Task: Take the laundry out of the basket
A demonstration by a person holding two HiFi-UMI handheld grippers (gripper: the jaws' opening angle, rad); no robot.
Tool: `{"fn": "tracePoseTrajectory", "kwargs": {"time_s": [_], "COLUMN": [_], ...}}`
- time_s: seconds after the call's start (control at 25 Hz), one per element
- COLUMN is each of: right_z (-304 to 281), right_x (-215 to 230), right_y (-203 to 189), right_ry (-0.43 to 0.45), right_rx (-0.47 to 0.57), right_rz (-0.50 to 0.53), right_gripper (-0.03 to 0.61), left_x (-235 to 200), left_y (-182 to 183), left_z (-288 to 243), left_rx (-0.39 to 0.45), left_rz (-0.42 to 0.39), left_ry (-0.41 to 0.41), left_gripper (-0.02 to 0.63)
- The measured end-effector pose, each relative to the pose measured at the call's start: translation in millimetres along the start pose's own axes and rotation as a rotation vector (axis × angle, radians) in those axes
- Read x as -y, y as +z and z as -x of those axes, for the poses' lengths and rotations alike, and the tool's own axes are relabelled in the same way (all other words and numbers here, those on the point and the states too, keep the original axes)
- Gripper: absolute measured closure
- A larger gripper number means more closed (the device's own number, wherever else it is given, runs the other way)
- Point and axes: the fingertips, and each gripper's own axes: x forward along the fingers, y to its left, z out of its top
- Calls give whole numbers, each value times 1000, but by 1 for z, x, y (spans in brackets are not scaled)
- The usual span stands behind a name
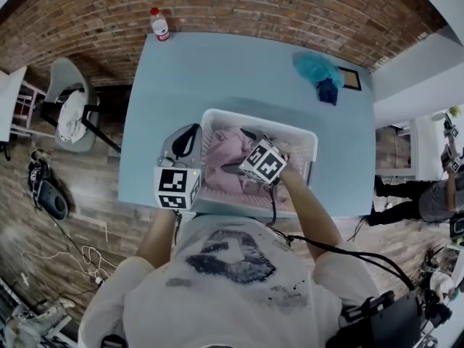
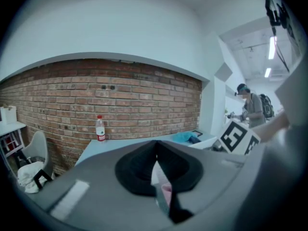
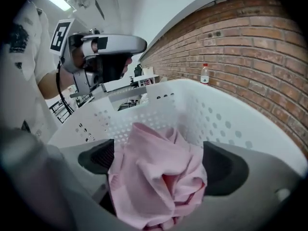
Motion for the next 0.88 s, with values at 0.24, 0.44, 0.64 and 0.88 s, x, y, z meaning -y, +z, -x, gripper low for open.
{"fn": "tracePoseTrajectory", "kwargs": {"time_s": [0.24, 0.44, 0.64, 0.88], "right_z": [-21, -37, -52, -62], "right_x": [-1, 2, -3, -14], "right_y": [-17, -32, -46, -57], "right_ry": [53, 75, 90, 125], "right_rx": [-107, -130, -171, -203], "right_rz": [91, 75, 80, 90], "right_gripper": [9, 9, 9, 16], "left_x": [-2, -5, -8, -10], "left_y": [0, -3, -6, -11], "left_z": [5, 10, 18, 28], "left_rx": [1, -1, -5, -15], "left_rz": [6, 14, 21, 26], "left_ry": [25, 50, 74, 99], "left_gripper": [623, 623, 623, 623]}}
